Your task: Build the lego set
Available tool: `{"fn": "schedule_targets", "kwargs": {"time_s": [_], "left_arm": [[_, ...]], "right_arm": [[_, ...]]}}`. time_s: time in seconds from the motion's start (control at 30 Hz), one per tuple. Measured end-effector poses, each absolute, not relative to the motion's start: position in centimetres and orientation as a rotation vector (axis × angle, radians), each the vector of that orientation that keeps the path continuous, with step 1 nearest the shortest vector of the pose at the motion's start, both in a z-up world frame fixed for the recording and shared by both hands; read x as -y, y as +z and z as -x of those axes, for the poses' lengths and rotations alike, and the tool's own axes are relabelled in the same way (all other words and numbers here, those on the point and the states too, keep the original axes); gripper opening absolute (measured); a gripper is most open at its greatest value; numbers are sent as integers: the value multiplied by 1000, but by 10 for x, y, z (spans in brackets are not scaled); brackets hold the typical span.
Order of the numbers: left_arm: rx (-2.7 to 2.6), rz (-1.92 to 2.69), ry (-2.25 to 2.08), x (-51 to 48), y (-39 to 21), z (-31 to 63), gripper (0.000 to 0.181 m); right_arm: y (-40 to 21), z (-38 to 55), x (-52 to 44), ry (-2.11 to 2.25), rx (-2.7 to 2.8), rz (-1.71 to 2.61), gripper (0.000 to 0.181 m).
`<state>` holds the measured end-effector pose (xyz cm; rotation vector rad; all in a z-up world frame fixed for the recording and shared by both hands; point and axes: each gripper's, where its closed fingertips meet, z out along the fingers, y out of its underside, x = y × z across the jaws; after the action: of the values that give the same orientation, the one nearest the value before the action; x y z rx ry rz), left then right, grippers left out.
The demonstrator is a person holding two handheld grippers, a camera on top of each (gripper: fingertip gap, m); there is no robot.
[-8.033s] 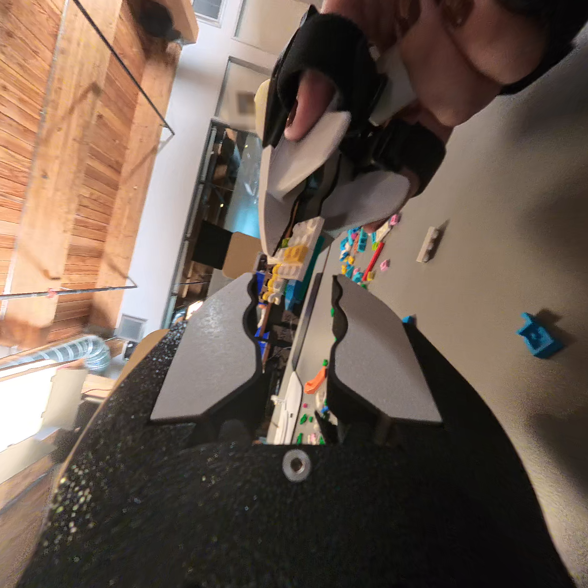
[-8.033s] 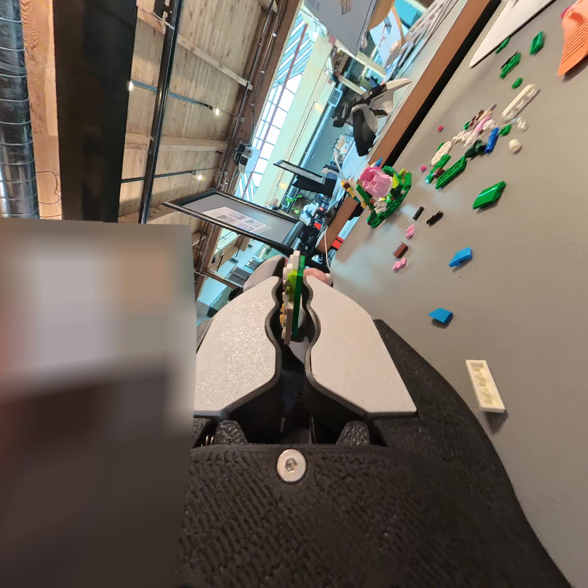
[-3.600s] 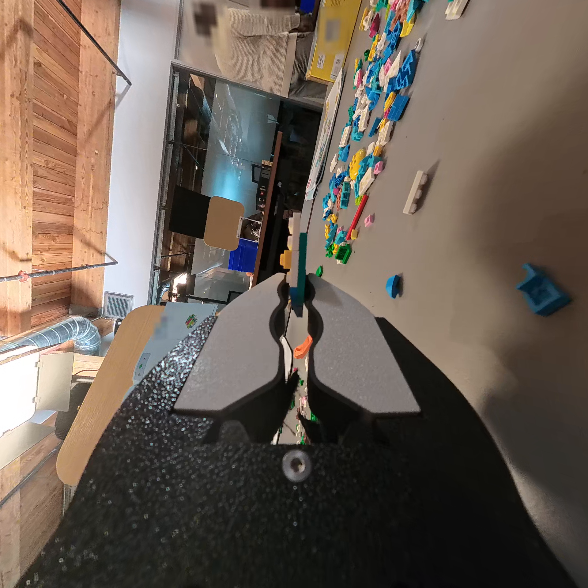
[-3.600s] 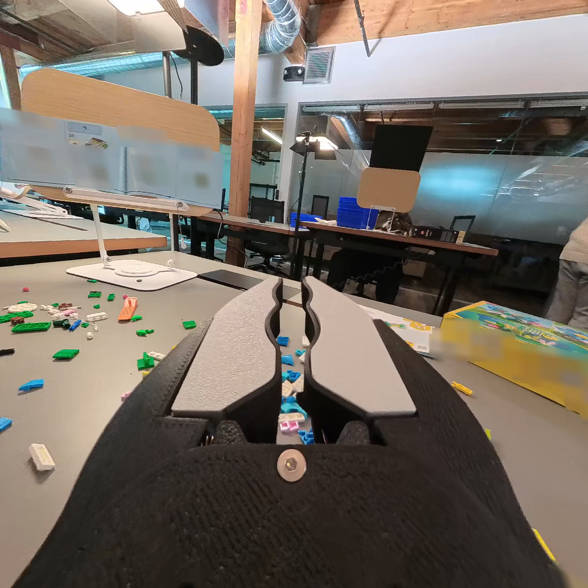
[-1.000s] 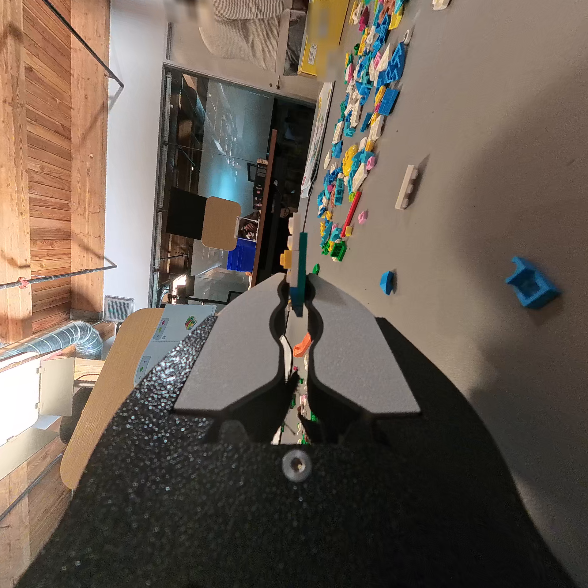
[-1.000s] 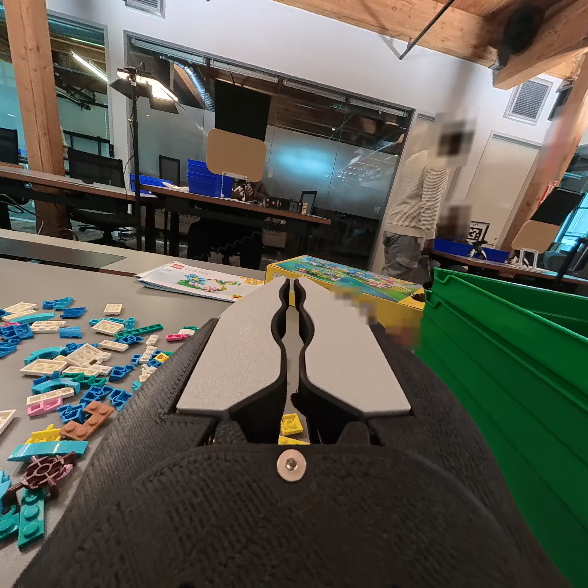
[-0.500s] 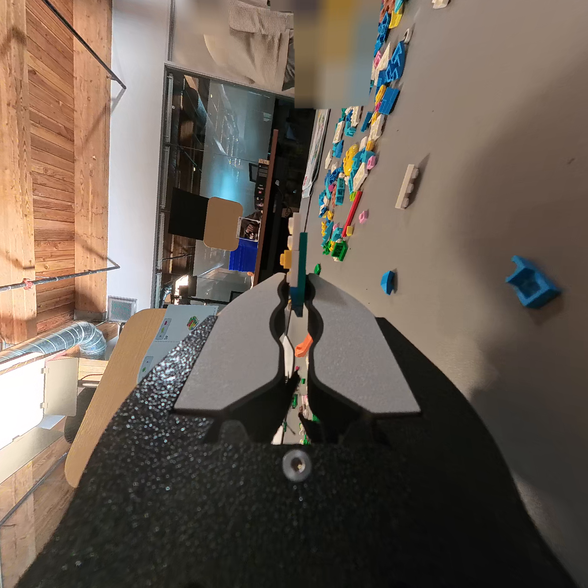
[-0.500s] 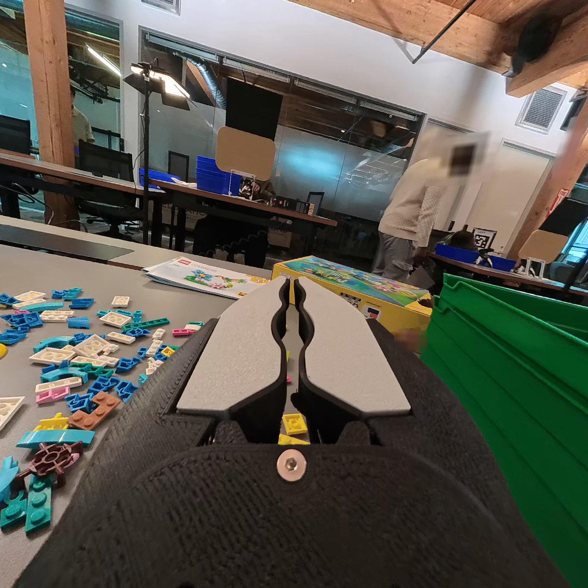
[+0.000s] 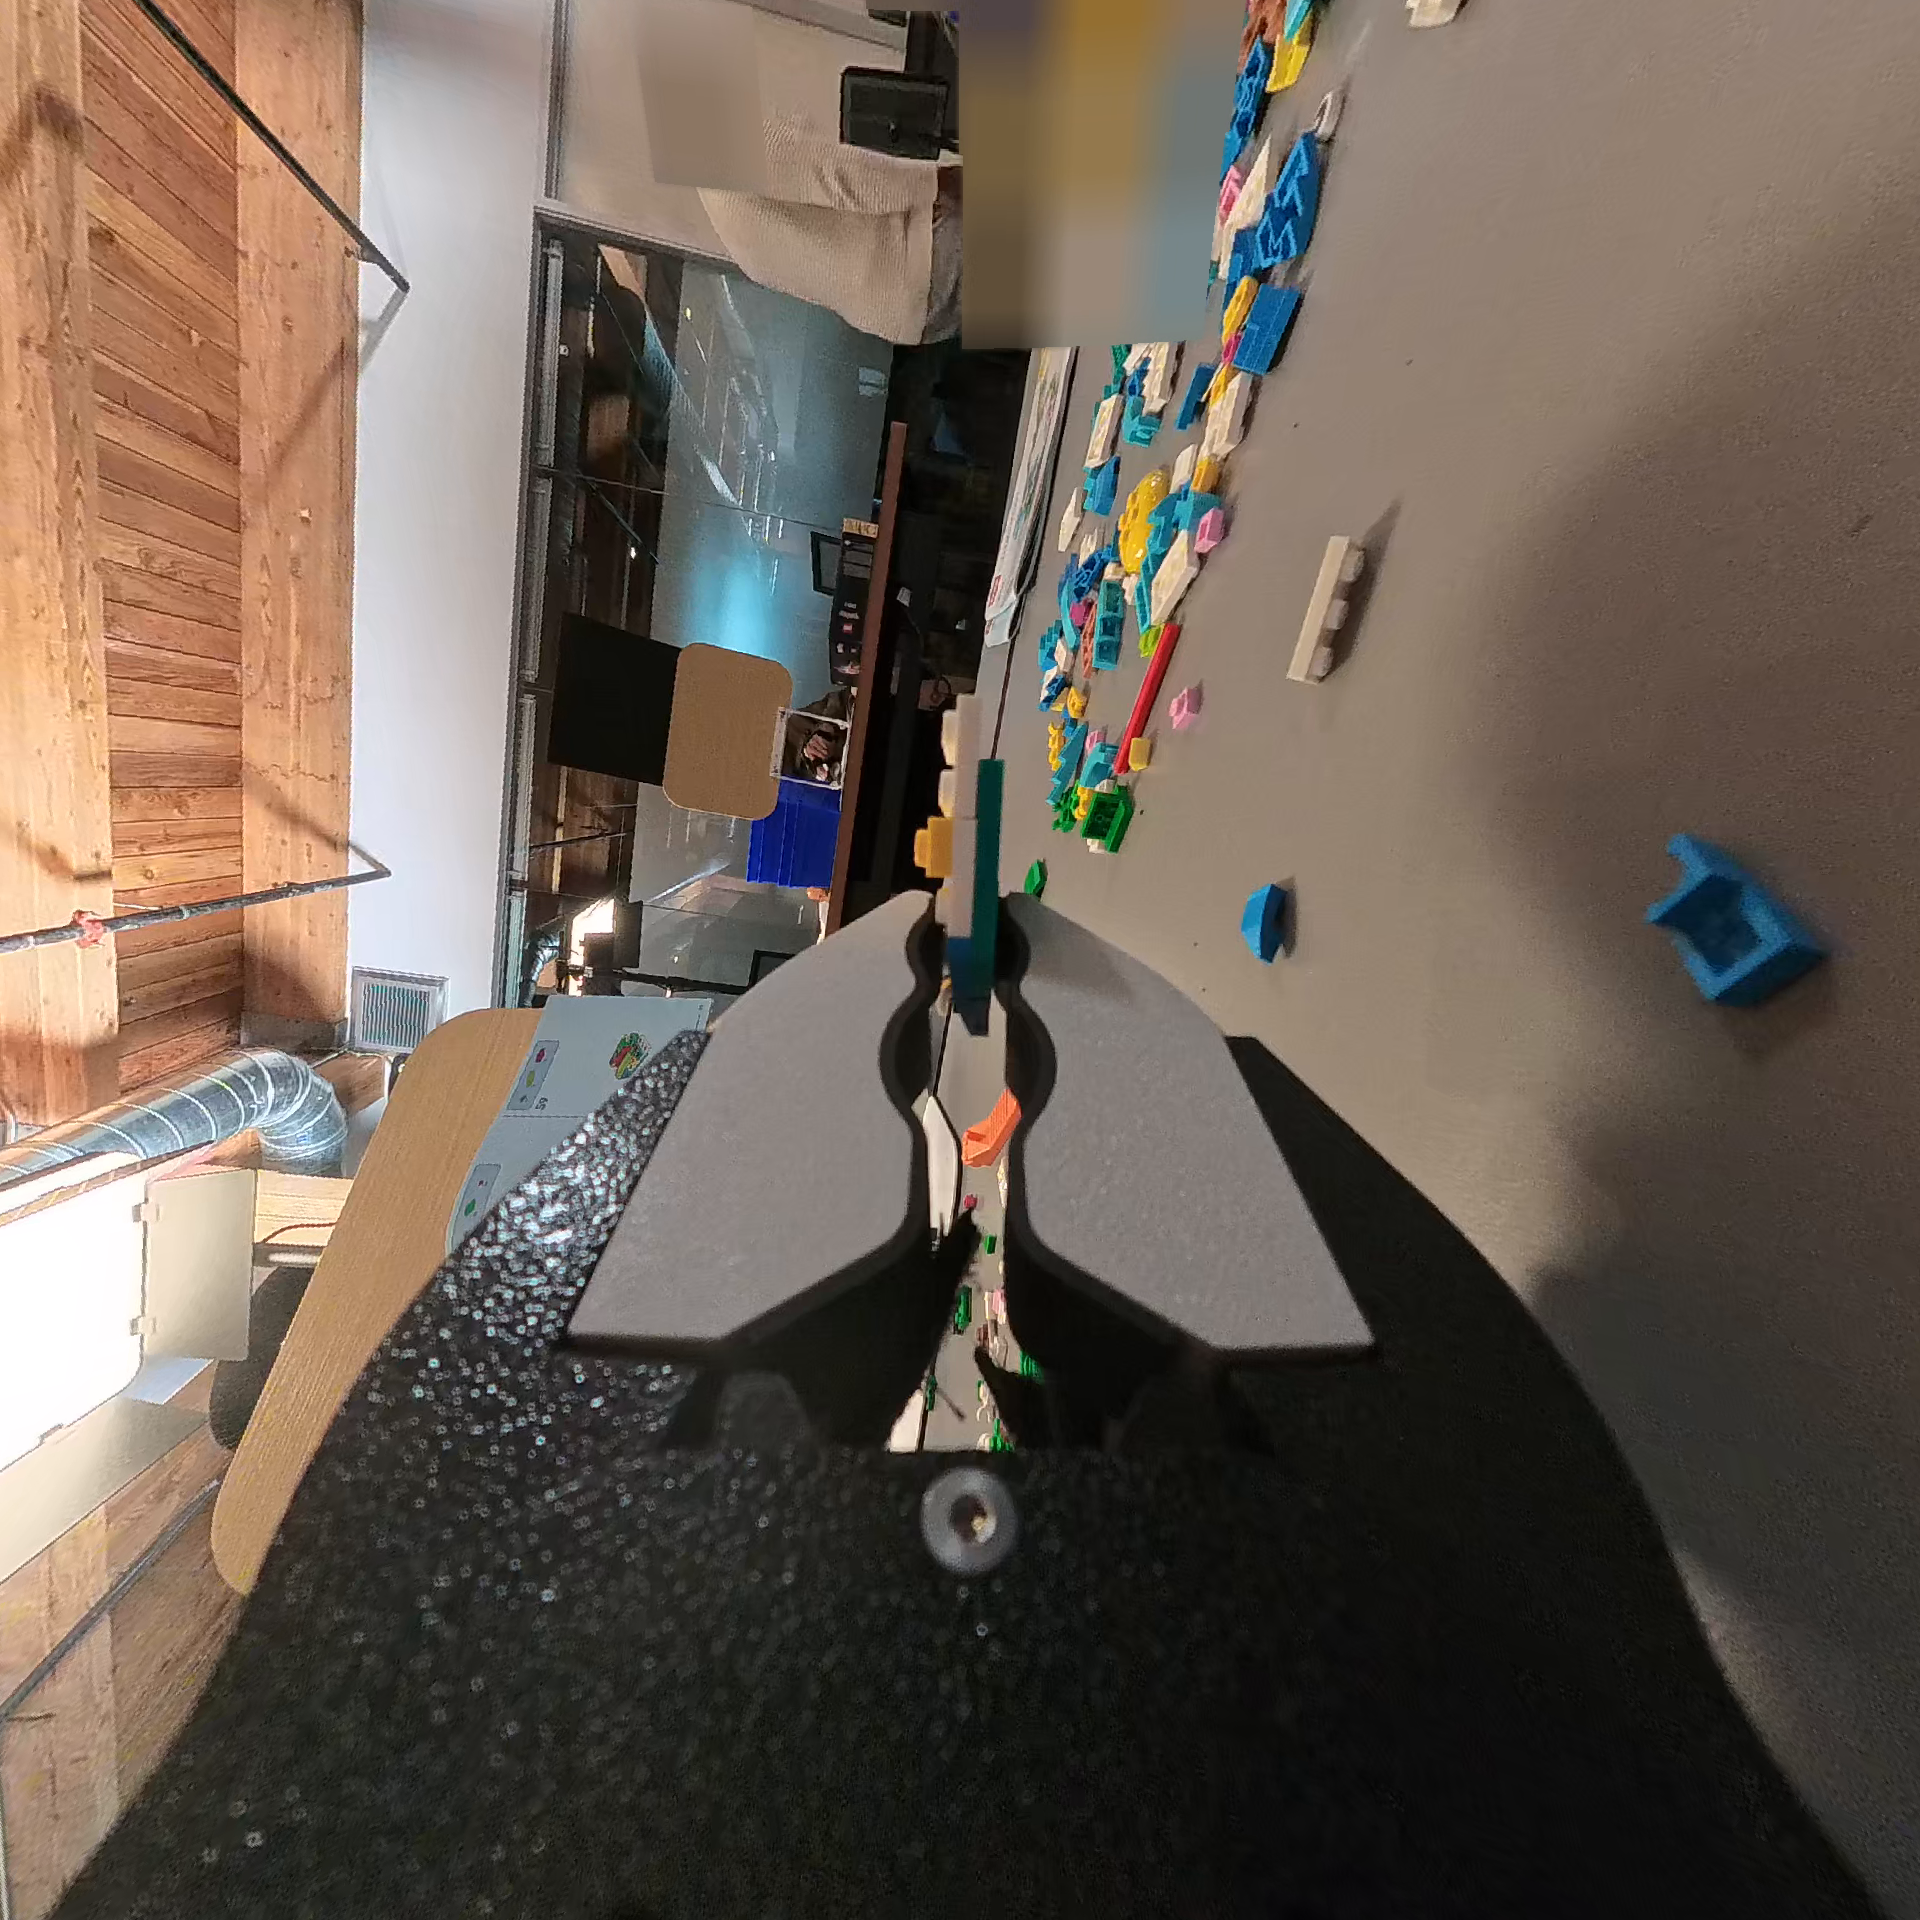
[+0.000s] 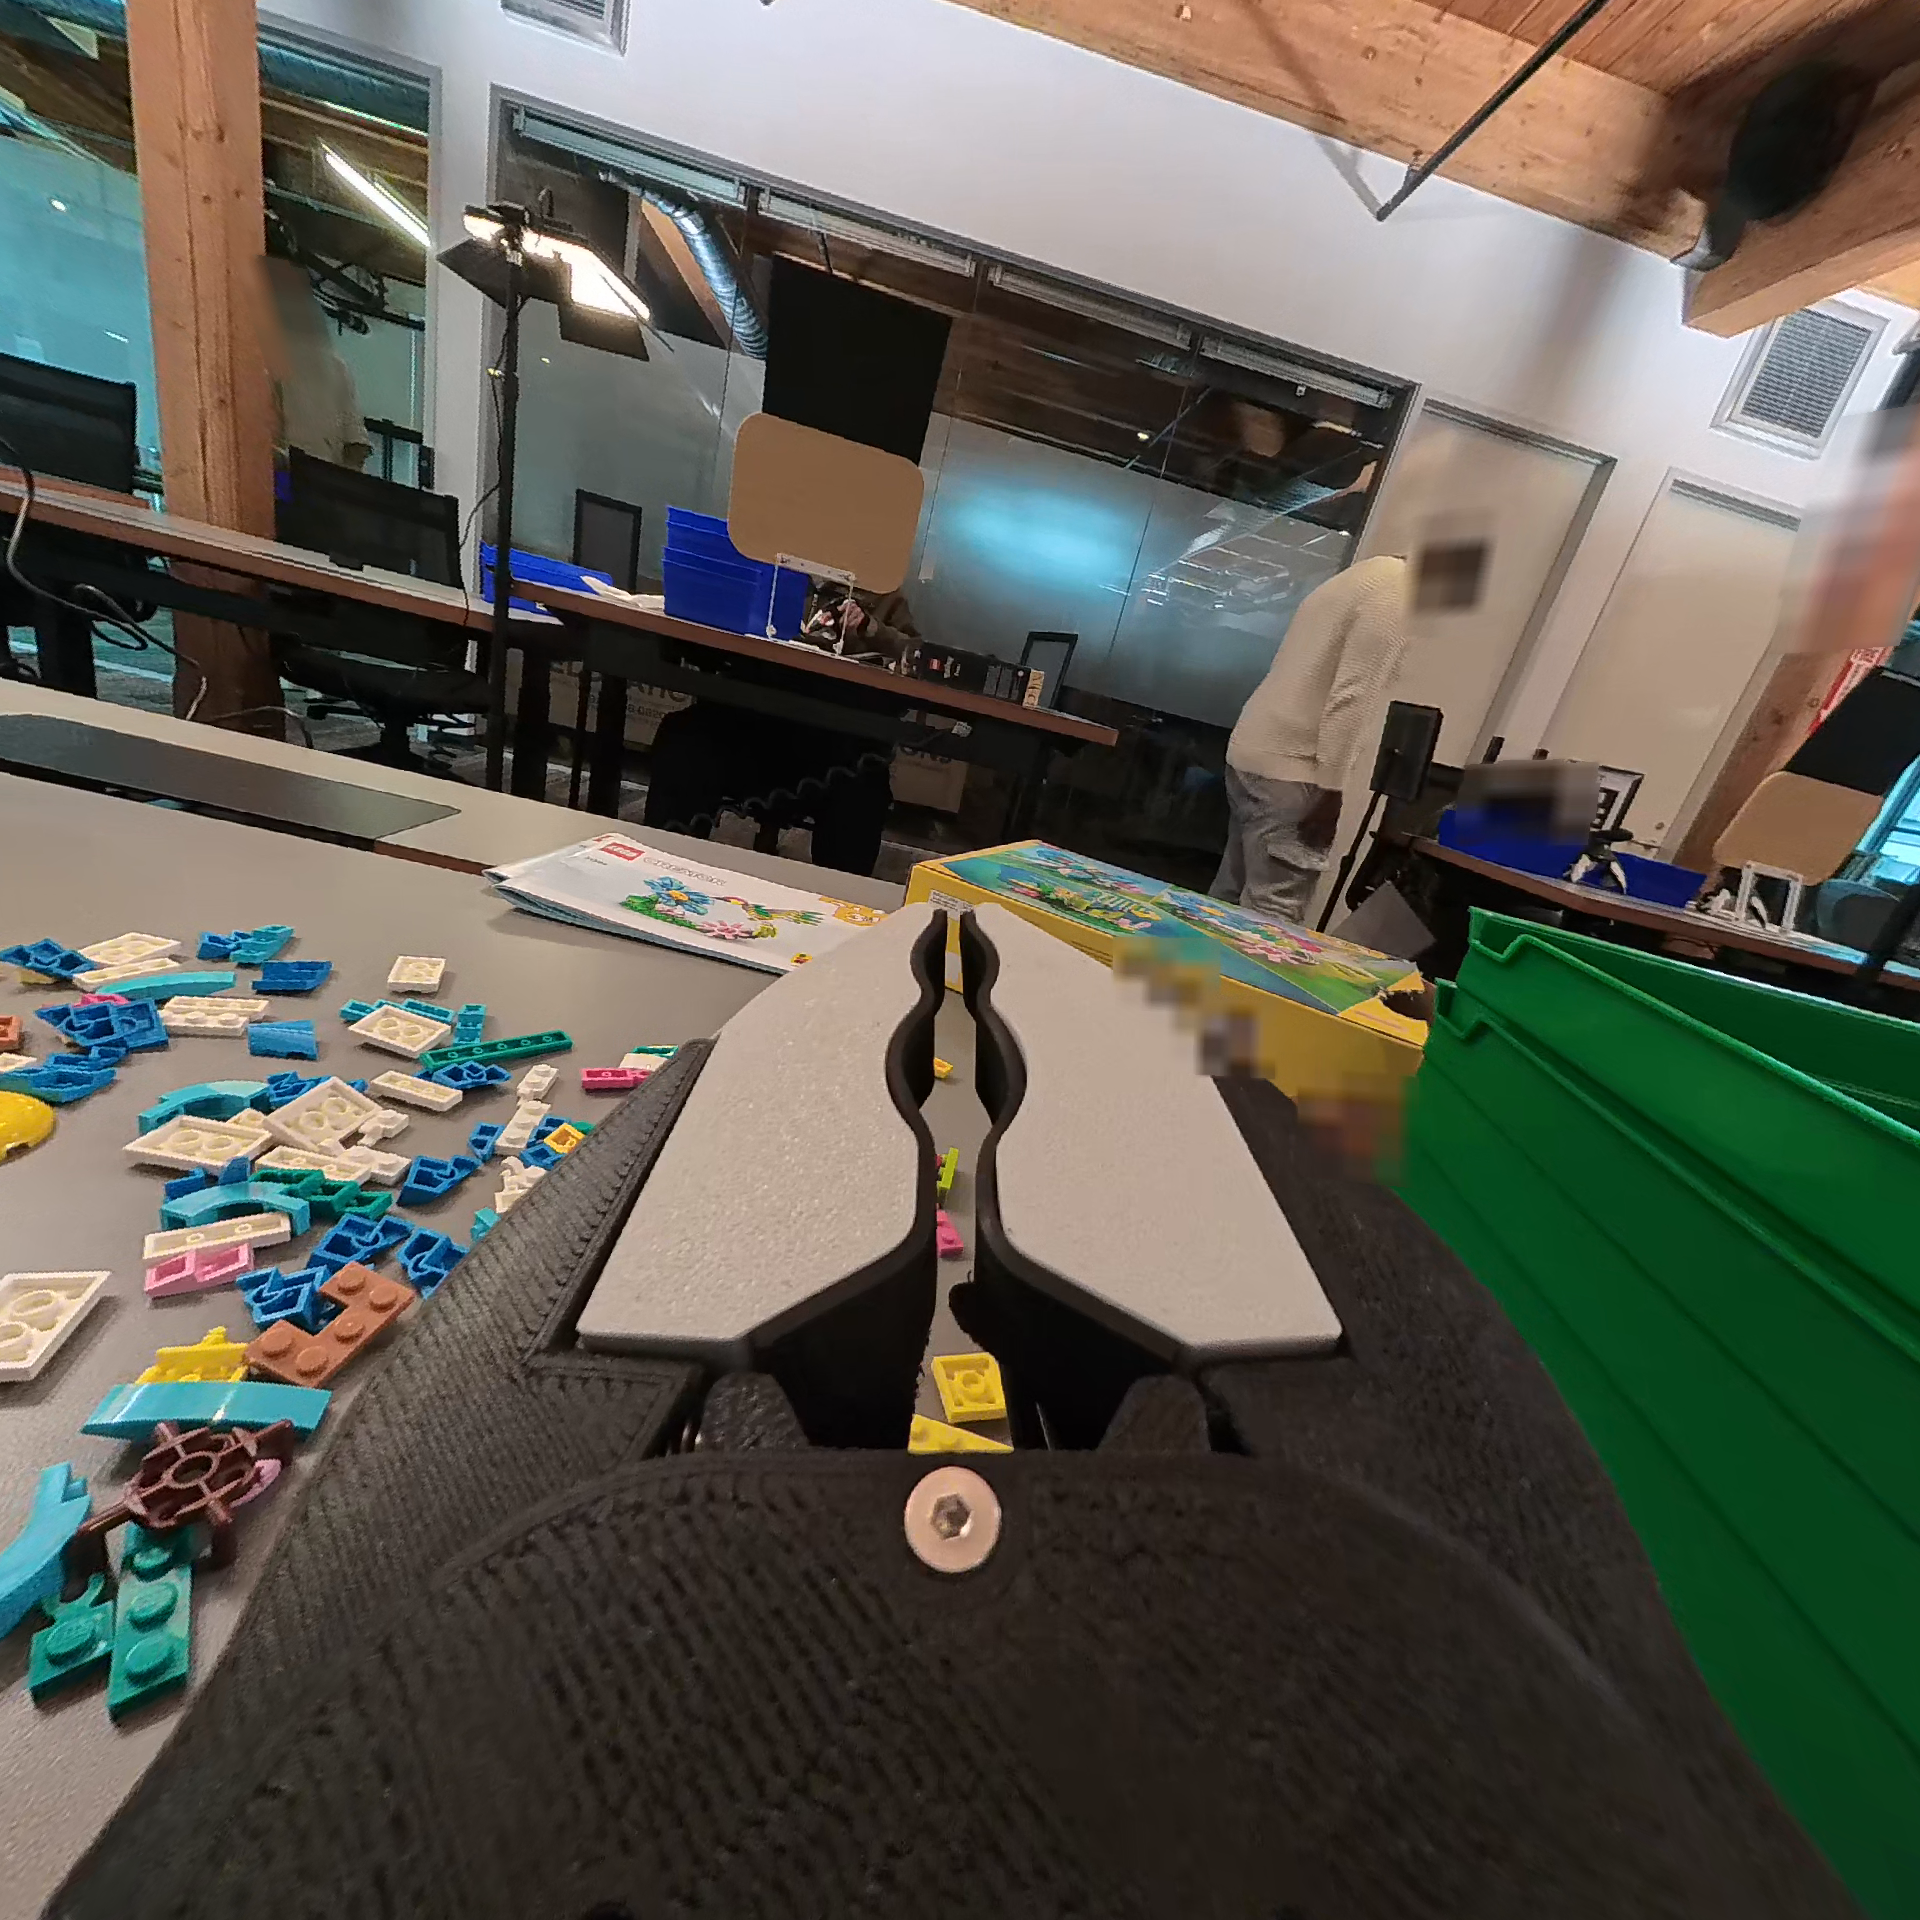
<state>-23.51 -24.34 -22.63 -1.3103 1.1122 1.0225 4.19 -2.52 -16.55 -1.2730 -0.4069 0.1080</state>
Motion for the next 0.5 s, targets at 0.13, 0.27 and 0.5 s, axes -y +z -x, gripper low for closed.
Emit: {"fn": "schedule_targets", "kwargs": {"time_s": [0.13,0.27,0.5], "left_arm": [[-1112,1312,1022,243,-227,235,8],[-1112,1312,1021,243,-227,235,8],[-1112,1313,1021,243,-227,235,8]], "right_arm": [[-166,-41,25,110,408,1274,1],[-166,-41,25,111,412,1275,1],[-167,-40,26,114,415,1277,1]]}}
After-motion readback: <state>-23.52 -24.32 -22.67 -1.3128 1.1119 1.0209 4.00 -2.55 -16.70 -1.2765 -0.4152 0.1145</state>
